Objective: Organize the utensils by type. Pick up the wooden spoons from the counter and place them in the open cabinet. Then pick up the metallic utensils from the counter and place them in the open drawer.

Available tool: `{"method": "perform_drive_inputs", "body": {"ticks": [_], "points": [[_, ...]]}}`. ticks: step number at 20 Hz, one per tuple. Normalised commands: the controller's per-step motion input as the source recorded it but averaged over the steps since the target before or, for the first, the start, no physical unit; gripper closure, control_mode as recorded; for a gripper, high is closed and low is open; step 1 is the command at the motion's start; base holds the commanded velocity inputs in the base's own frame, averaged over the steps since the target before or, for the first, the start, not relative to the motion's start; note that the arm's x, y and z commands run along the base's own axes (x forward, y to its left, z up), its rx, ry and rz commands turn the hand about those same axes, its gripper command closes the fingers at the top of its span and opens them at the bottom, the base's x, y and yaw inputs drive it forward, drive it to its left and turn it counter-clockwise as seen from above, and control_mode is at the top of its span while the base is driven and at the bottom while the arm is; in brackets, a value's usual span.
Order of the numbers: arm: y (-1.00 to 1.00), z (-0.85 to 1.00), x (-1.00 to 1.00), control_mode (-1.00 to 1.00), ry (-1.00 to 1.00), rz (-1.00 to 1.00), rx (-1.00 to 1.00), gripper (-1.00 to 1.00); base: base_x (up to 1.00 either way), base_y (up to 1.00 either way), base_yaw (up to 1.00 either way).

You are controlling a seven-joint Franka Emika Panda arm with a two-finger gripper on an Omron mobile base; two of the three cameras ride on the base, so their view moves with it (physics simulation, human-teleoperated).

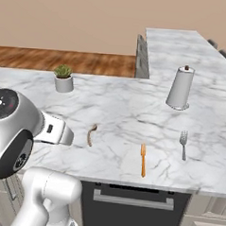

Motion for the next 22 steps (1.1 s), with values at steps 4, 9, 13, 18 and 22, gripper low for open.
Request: {"method": "perform_drive_inputs", "body": {"ticks": [4,9,13,18,22], "points": [[0.0,0.0,0.0,1.0,0.0,0.0,0.0,-1.0,0.0,0.0,0.0],[0.0,0.0,0.1,-1.0,0.0,0.0,0.0,-1.0,0.01,0.0,0.0],[0.0,0.0,0.57,-1.0,0.03,0.0,0.0,-1.0,0.0,0.0,0.0],[0.05,-0.08,0.81,-1.0,0.07,0.0,0.0,-1.0,0.0,0.0,0.0],[0.14,-0.28,0.9,-1.0,0.01,0.0,0.0,-1.0,0.0,0.0,0.0]]}}
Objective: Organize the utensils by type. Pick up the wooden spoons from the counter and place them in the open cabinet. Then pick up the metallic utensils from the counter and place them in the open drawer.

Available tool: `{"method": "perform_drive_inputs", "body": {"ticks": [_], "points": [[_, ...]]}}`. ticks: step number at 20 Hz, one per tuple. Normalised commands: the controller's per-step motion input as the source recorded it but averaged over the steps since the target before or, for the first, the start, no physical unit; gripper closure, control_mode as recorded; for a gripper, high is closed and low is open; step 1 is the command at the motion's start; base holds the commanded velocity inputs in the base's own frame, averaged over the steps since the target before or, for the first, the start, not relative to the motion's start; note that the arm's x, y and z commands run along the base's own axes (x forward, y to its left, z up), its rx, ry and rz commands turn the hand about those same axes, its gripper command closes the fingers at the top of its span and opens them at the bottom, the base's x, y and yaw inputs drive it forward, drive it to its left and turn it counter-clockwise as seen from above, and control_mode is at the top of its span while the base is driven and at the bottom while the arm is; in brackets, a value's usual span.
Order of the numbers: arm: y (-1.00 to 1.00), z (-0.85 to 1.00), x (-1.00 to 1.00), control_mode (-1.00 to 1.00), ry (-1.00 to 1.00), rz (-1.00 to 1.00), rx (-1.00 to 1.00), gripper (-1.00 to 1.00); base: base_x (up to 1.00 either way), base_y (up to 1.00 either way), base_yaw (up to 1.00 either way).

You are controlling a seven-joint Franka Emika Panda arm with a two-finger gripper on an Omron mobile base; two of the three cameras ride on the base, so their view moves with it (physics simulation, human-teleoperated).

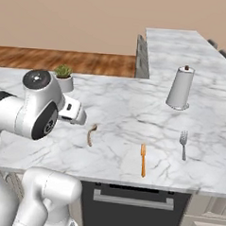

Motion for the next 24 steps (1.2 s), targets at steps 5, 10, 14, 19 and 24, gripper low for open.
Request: {"method": "perform_drive_inputs", "body": {"ticks": [5,10,14,19,24], "points": [[0.29,-0.46,0.74,-1.0,0.04,0.01,-0.07,-1.0,0.0,0.0,0.0],[0.12,-0.6,0.64,-1.0,0.1,0.12,-0.06,-1.0,0.0,0.0,0.0],[0.02,-0.59,0.51,-1.0,0.08,0.16,-0.13,-1.0,0.0,0.0,0.0],[0.0,-0.57,0.56,-1.0,0.15,0.13,-0.06,-1.0,0.0,0.0,0.0],[0.0,-0.53,0.52,-1.0,0.19,0.12,-0.05,-1.0,0.0,0.0,0.0]]}}
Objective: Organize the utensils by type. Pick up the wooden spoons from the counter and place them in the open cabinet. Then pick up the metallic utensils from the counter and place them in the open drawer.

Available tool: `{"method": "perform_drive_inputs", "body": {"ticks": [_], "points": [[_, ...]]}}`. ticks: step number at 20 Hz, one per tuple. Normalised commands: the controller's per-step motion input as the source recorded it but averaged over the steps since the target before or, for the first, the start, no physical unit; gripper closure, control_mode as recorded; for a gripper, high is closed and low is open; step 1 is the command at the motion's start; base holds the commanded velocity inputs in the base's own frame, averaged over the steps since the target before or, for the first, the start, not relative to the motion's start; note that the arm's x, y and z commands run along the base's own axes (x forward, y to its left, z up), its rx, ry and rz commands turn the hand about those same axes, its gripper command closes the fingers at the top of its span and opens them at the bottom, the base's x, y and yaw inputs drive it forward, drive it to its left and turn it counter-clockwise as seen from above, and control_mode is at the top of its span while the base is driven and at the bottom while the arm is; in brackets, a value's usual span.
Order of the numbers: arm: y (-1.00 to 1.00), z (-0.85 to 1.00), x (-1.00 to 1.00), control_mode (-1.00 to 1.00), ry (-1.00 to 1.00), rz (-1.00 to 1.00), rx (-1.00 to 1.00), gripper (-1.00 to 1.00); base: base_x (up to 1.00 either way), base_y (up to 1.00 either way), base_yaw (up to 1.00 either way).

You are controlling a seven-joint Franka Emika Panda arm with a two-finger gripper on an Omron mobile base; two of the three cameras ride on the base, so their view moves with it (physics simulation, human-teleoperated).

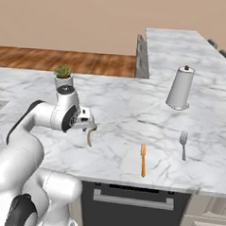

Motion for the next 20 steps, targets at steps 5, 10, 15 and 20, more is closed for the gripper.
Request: {"method": "perform_drive_inputs", "body": {"ticks": [5,10,15,20], "points": [[0.0,-0.4,0.51,-1.0,0.22,0.12,-0.01,-1.0,0.0,0.0,0.0],[-0.03,-0.27,0.51,-1.0,0.18,0.08,0.0,-1.0,0.0,0.0,0.0],[-0.04,-0.23,0.55,-1.0,0.16,0.03,0.0,-1.0,0.0,0.0,0.0],[-0.06,-0.27,0.41,-1.0,0.05,0.0,-0.03,-1.0,0.0,0.0,0.0]]}}
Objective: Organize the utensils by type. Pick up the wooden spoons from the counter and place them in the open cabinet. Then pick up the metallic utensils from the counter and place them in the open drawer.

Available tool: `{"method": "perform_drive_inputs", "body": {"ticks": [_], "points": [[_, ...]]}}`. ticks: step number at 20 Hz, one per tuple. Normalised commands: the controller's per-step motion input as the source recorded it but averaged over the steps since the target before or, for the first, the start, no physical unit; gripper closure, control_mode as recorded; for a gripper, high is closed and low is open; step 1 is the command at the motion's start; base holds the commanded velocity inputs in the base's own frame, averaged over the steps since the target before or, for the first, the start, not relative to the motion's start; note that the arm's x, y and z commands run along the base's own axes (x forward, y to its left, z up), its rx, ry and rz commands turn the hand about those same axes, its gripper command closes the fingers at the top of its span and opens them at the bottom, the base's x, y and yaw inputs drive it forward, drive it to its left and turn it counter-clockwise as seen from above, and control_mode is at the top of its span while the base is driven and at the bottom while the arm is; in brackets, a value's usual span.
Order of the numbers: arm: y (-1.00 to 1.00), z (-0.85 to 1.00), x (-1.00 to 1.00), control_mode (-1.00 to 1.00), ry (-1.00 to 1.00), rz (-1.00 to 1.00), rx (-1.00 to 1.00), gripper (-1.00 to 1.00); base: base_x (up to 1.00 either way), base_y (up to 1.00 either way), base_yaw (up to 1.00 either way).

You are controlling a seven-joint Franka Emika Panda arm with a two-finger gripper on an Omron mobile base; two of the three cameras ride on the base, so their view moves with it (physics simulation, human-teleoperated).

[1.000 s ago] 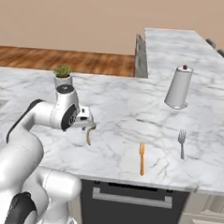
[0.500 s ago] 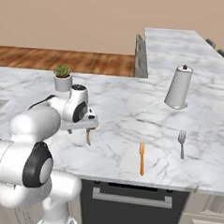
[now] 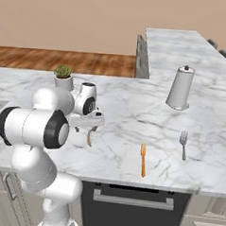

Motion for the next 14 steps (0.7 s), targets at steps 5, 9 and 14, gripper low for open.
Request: {"method": "perform_drive_inputs", "body": {"ticks": [5,9,14], "points": [[0.0,-0.29,0.19,-1.0,0.0,-0.08,-0.1,-1.0,0.0,0.0,0.0],[0.0,-0.33,0.08,-1.0,-0.02,-0.19,-0.11,-1.0,0.0,0.0,0.0],[0.0,-0.3,0.02,-1.0,-0.07,-0.25,-0.04,-1.0,0.0,0.0,0.0]]}}
